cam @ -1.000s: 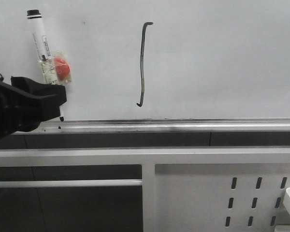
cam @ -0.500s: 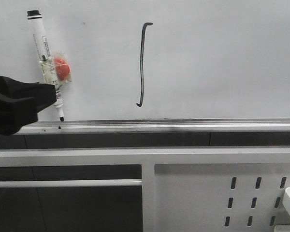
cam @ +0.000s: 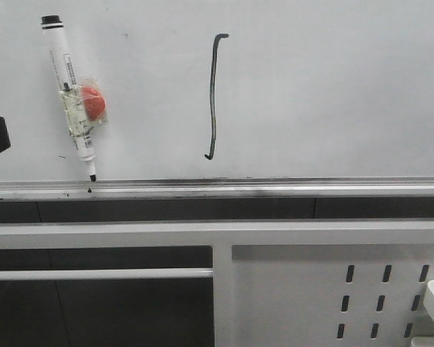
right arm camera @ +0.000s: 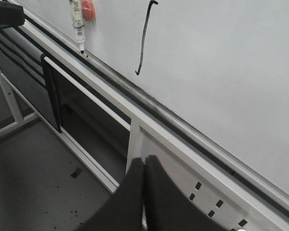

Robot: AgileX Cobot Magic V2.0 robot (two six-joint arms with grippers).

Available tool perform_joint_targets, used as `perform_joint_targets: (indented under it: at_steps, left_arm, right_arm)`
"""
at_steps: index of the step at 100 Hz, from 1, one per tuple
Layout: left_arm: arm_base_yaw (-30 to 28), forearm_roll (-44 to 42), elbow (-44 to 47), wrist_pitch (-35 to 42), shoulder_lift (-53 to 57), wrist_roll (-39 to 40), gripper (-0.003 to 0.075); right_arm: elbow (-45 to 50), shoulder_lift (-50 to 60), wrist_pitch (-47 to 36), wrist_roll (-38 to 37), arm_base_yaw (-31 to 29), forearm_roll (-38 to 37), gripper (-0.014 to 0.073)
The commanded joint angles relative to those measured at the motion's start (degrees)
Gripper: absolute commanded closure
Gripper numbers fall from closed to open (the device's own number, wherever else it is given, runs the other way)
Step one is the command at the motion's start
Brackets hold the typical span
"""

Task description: Write number 1 on whiteboard

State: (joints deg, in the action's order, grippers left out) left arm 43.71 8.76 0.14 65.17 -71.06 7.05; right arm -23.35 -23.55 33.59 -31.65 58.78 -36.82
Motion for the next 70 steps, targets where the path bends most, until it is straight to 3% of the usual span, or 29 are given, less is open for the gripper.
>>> perform_joint_targets:
  at_steps: [1, 16, 30, 37, 49, 58, 70]
  left_arm:
    - [0.06, -1.63, 1.99, 12.48, 0.93, -0.5, 0.074]
    - [0.06, -1.52, 0.86, 9.66, 0.93, -3.74, 0.074]
    - [0.06, -3.4, -6.77, -1.91, 1.5, -5.11, 0.074]
    - [0.06, -6.07, -12.58, -12.0, 3.04, -7.94, 0.074]
    - [0.06, -10.35, -22.77, -37.72, 8.68, -10.29, 0.074]
    - [0.06, -12.36, -28.23, -52.95, 15.15, -10.29, 0.074]
    - [0.06, -13.6, -31.32, -63.84, 24.15, -10.39, 0.074]
  right_arm:
    - [1.04, 4.14, -2.34, -0.2, -0.2, -1.82, 0.0643]
    - [2.5, 10.99, -1.47, -0.2, -0.2, -1.82, 0.0643]
    - [2.5, 13.63, -1.47, -0.2, -0.2, -1.82, 0.0643]
    - [2.5, 13.76, -1.47, -0.2, -0.2, -1.82, 0.0643]
    - [2.5, 13.76, -1.47, -0.2, -0.2, -1.82, 0.0643]
    - [2.5, 13.76, -1.47, -0.2, -0.2, -1.82, 0.0643]
    - [2.5, 13.76, -1.47, -0.2, -0.2, -1.82, 0.0643]
